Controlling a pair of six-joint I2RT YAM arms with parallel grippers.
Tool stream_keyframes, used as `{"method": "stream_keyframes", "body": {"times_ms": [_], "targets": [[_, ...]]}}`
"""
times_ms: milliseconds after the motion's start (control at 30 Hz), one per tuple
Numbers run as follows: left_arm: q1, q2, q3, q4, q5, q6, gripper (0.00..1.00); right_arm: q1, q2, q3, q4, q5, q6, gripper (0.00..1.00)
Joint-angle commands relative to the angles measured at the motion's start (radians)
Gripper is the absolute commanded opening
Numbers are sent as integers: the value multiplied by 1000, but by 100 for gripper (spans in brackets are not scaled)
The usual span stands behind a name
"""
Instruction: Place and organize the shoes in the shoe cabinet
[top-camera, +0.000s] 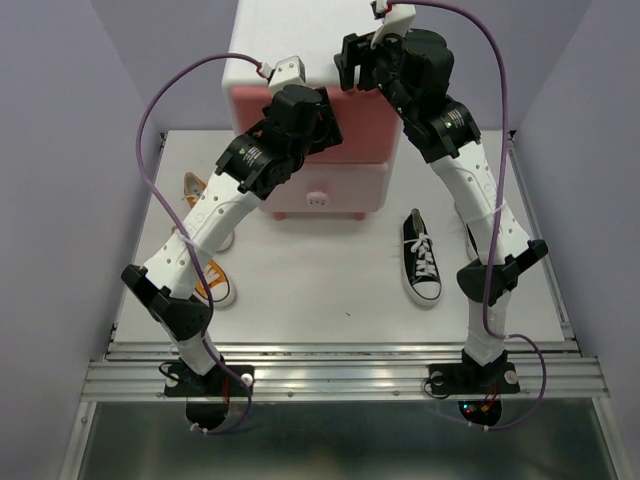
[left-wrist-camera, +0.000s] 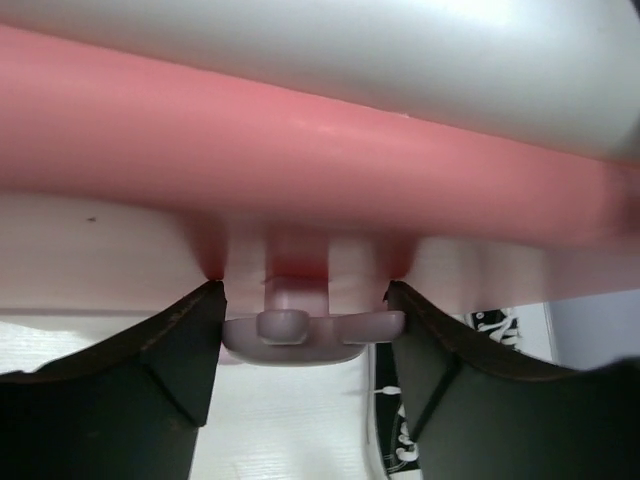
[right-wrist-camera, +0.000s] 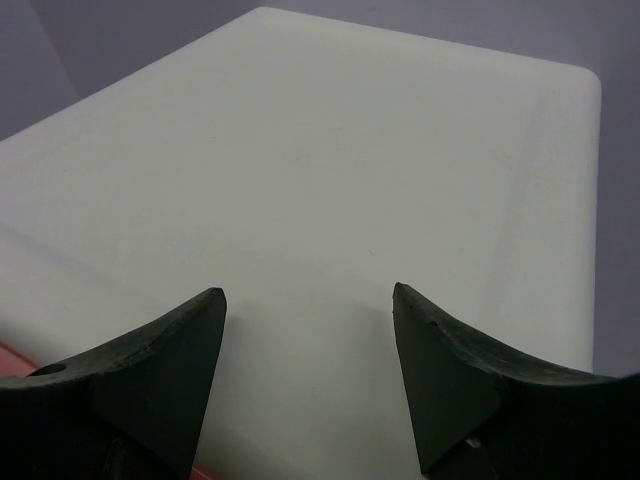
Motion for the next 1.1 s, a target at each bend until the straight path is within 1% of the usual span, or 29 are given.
{"method": "stream_keyframes", "body": {"times_ms": [0, 33, 100, 133, 167, 267, 300, 333, 633, 733, 867, 967, 1067], "targets": [[10, 4, 40, 41, -10, 28, 63, 20, 50, -64, -241, -43, 52, 72], [10, 4, 40, 39, -7, 26, 50, 20, 47, -67, -244, -46, 52, 72], [10, 0, 38, 36, -7, 20, 37, 20, 47, -68, -249, -48, 52, 72], [10, 0, 35, 33, -4, 20, 29, 20, 45, -70, -250, -46, 52, 72], [10, -8, 24, 30, -1, 16, 17, 20, 44, -71, -250, -48, 52, 72], [10, -30, -6, 24, 7, 6, 3, 20, 44, -76, -250, -48, 52, 72], [10, -36, -16, 19, 10, -1, 0, 20, 42, -76, -250, -48, 52, 72], [10, -43, -26, 12, 21, -15, 0, 20, 44, -76, -249, -48, 81, 72], [-25, -197, -195, -16, 49, -70, 0, 20, 58, -74, -237, -57, 100, 72], [-42, -247, -258, -50, 53, -96, 0, 20, 64, -73, -232, -57, 106, 71], [-84, -336, -384, -79, 49, -153, 0, 20, 67, -71, -227, -60, 115, 71], [-101, -390, -436, -90, 47, -202, 0, 20, 68, -73, -229, -66, 126, 71], [-143, -421, -467, -125, 39, -253, 0, 20, 68, -74, -235, -68, 134, 71]]}}
